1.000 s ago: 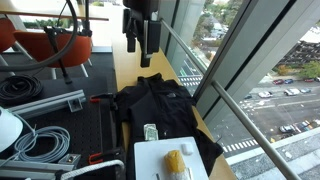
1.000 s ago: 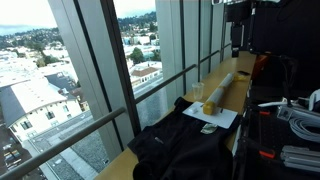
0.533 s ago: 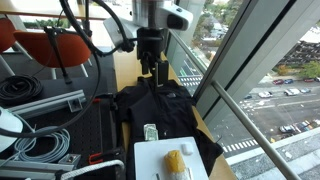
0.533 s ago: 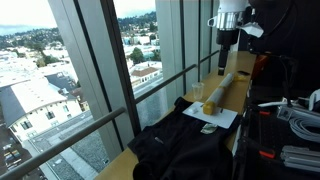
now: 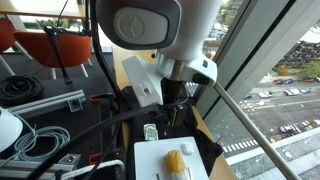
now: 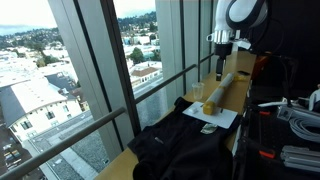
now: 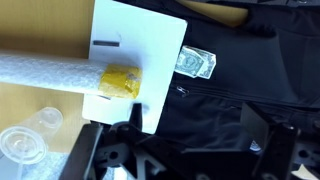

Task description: Close the zipper on the black jacket.

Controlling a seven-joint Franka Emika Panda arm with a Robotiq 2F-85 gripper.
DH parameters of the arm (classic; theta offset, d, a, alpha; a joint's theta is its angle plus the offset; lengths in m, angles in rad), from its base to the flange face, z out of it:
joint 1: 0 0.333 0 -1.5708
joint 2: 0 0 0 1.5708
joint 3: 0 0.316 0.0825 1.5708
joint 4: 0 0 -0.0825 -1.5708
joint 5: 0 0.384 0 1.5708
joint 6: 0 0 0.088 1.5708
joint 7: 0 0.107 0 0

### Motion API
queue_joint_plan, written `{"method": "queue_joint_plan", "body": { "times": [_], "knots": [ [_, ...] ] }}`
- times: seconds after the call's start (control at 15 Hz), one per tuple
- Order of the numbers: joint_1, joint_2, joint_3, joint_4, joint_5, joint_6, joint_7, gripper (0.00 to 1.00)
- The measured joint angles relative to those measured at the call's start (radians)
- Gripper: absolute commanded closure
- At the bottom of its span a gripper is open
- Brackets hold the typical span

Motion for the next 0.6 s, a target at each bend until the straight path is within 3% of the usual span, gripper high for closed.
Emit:
{"method": "queue_joint_plan", "body": {
  "times": [0.6],
  "knots": [
    [-0.013, 0.319, 0.045, 0.180, -0.017, 0.065, -0.028, 0.00]
  ]
}}
